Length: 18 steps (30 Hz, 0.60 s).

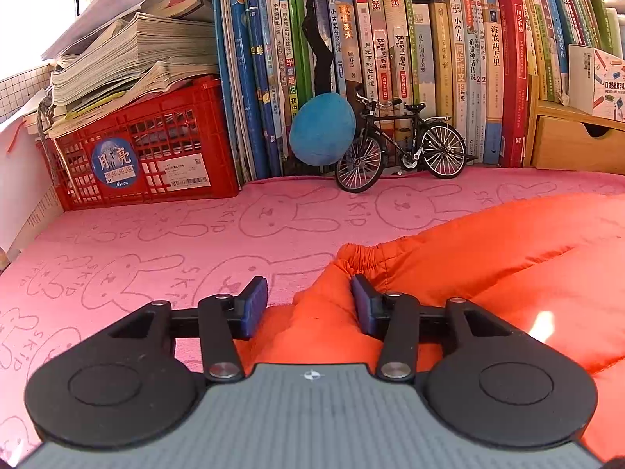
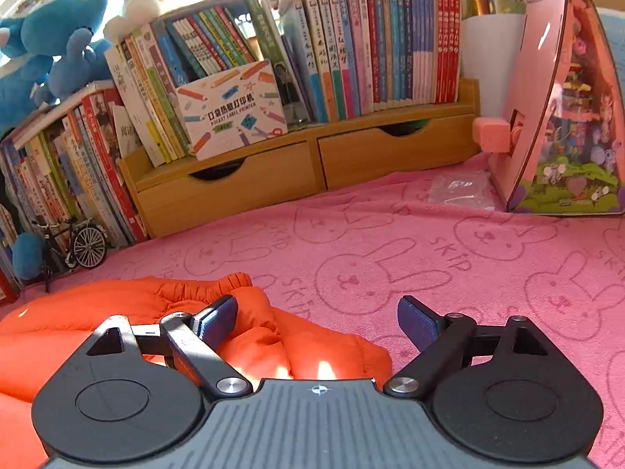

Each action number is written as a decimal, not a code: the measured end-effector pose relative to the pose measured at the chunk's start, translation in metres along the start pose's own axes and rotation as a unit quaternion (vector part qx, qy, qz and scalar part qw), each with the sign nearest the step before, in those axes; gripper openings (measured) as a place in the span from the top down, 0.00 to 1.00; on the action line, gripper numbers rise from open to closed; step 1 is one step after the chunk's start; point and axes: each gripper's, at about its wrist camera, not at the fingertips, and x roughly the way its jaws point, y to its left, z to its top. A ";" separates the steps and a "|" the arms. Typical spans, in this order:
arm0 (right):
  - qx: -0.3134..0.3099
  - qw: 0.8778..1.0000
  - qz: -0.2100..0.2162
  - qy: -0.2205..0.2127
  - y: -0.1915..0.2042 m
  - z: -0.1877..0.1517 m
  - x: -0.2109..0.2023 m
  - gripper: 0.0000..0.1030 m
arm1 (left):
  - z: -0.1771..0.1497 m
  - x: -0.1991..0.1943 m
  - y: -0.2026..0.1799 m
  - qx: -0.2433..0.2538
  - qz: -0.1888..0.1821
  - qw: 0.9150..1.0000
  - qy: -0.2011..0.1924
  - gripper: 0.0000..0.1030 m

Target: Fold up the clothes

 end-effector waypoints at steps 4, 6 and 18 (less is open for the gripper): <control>-0.011 0.998 0.014 -0.067 0.025 0.011 -0.045 0.09 | 0.001 0.000 0.001 -0.001 0.000 1.000 0.001 0.54; -0.007 0.995 0.052 -0.081 0.044 0.017 -0.058 0.04 | 0.001 0.000 0.002 -0.003 -0.001 1.000 0.002 0.53; -0.066 0.979 0.191 -0.018 0.211 -0.006 -0.014 0.03 | 0.001 0.003 0.004 -0.013 -0.006 1.000 0.011 0.53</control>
